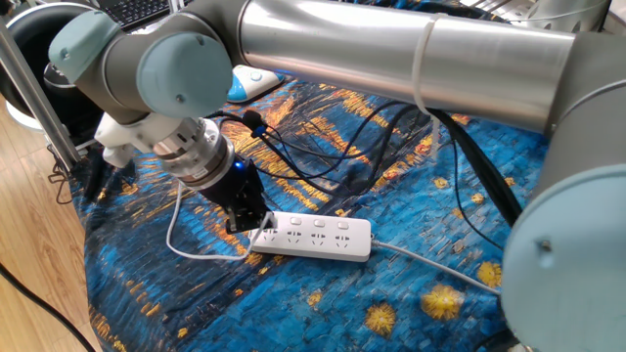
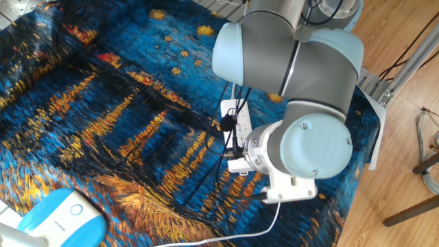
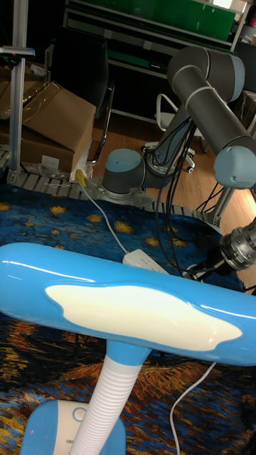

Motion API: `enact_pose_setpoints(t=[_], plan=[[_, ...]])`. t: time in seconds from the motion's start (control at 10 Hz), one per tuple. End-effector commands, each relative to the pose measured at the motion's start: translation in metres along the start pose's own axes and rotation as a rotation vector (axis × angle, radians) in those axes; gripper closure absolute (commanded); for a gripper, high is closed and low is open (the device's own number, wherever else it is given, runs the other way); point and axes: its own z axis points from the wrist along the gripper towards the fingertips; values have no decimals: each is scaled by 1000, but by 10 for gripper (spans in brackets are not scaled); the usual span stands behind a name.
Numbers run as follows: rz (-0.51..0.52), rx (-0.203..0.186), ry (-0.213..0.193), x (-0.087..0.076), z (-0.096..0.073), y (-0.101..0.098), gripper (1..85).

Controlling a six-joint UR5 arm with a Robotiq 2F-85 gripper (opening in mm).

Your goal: Plug in the power cord of the desk lamp, turn on the socket, and light up the desk lamp

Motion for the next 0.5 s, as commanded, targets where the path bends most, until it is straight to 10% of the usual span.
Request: enact_pose_setpoints(t=[0.0,0.4], plan=[[2,4,22,-2,1,-4,843],[0,-2,8,-5,7,-1,843]])
